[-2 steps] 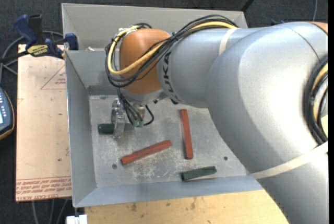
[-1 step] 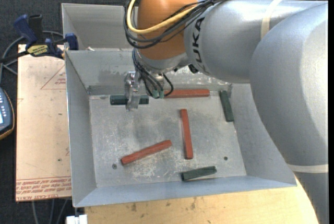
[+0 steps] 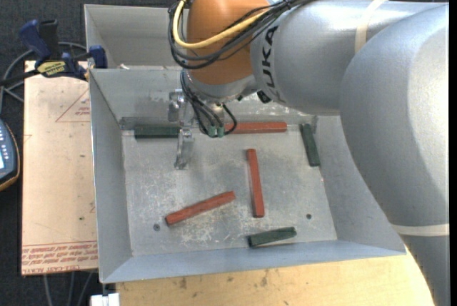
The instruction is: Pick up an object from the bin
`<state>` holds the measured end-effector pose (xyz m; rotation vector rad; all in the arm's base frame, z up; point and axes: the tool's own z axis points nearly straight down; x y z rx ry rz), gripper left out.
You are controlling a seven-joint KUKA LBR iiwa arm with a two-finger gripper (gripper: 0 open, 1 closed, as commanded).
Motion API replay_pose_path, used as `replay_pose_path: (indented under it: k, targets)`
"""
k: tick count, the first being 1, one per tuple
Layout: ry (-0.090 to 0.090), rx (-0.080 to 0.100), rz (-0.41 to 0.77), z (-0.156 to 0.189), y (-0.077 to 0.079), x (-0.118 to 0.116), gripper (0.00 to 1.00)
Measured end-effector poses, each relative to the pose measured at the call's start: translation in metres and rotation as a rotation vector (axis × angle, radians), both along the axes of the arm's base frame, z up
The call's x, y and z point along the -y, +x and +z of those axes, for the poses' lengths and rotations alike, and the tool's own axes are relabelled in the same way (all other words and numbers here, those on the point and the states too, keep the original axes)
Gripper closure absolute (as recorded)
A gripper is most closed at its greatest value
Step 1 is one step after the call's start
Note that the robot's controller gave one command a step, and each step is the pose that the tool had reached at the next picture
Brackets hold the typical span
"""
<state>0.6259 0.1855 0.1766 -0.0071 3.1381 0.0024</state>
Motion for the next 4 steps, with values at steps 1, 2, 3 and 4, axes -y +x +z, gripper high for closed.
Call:
replay_pose_path:
  k: [1, 2, 3, 4]
  targets:
    - [-0.001, -0.008, 0.250, -0.062, -0.064, 0.000, 0.00]
    - [-0.002, -0.012, 0.200, -0.109, -0.111, 0.023, 0.00]
    - [0.000, -0.002, 0.198, -0.105, -0.108, 0.022, 1.00]
    - [0.001, 0.006, 0.194, 0.037, -0.109, 0.021, 1.00]
